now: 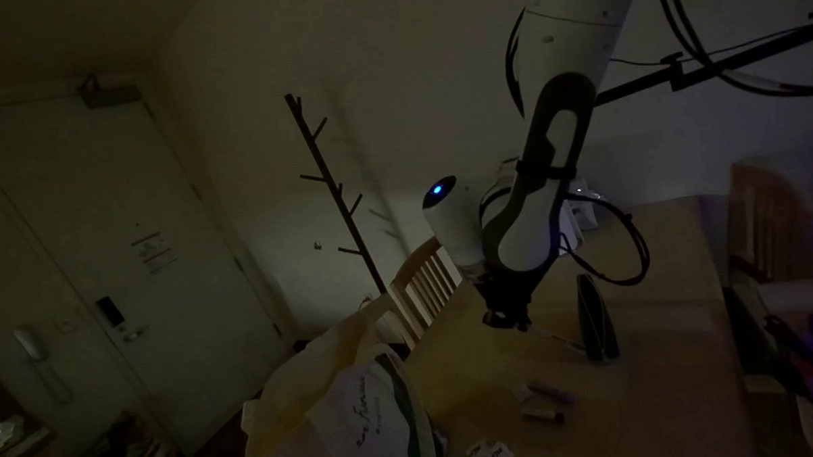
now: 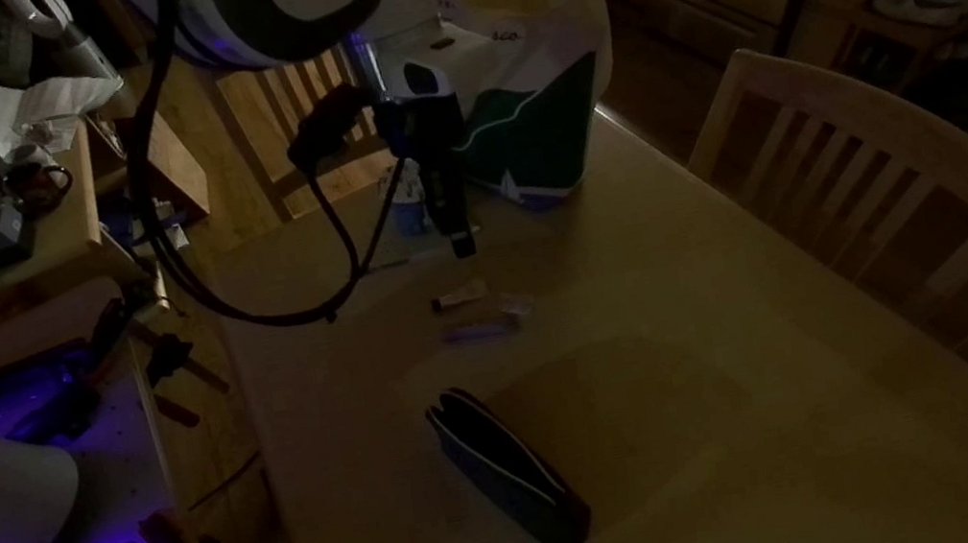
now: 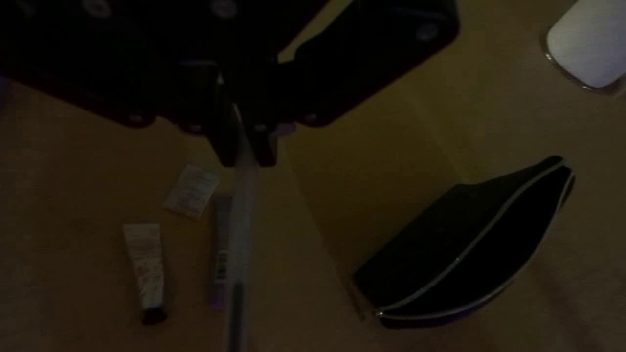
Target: Pick up the pen and put it in the parse
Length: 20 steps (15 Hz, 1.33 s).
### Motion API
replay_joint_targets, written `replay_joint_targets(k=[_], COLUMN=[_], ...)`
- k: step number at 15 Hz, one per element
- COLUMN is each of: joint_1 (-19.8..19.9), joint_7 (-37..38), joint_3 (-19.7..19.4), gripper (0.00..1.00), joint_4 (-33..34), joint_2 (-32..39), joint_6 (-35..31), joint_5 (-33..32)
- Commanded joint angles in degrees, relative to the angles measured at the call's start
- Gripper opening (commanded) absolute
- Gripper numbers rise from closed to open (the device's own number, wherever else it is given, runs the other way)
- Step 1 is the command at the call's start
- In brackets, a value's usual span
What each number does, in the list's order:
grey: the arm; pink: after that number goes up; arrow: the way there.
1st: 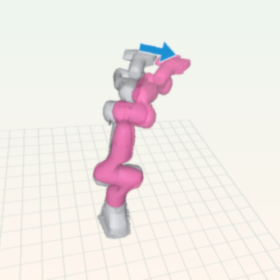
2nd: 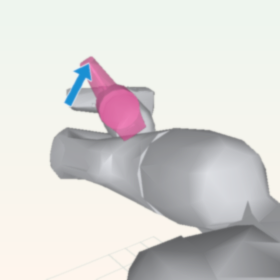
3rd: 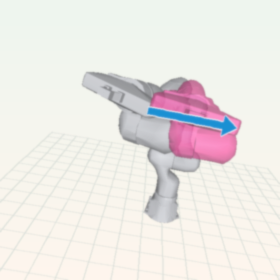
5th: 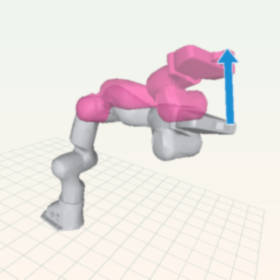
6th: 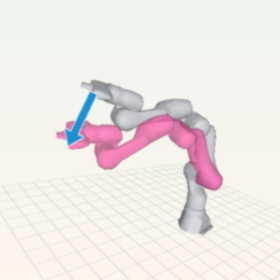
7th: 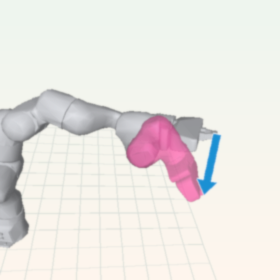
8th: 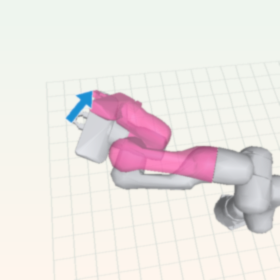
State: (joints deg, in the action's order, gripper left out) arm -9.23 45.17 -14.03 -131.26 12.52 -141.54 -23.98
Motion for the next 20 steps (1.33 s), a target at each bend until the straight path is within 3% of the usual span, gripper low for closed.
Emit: replay_joint_targets(k=[1,2,3,4,6,7,8,15,16,17,19,20], joint_1=[0.3,0.7,2.4,2.7,3.0,3.0,1.8,4.8,5.6,6.0,6.4,6.4], joint_7=[15.5,19.7,13.0,14.2,14.1,14.1,22.7,48.7,42.5,43.4,43.3,43.3], joint_3=[-0.5,-0.4,1.6,1.8,2.3,2.4,0.8,0.8,2.4,2.6,3.2,3.4], gripper=[0.03,0.03,0.03,0.11,0.11,0.03,0.03,0.03,0.03,0.11,0.11,0.03], joint_4=[-2.5,-2.9,-0.5,-0.6,-0.6,-0.6,-0.4,-9.7,-4.8,-5.8,-5.5,-5.2], joint_2=[-3.3,-3.6,-1.0,-1.1,-1.0,-0.9,-1.4,-7.5,-3.4,-3.9,-3.8,-3.7], joint_6=[1.5,1.3,0.9,1.0,0.9,0.9,1.5,0.3,1.0,1.0,1.0,1.0], joint_5=[-8.1,-9.5,-6.8,-7.3,-7.3,-7.2,-11.6,-18.3,-16.3,-16.4,-16.4,-16.4])
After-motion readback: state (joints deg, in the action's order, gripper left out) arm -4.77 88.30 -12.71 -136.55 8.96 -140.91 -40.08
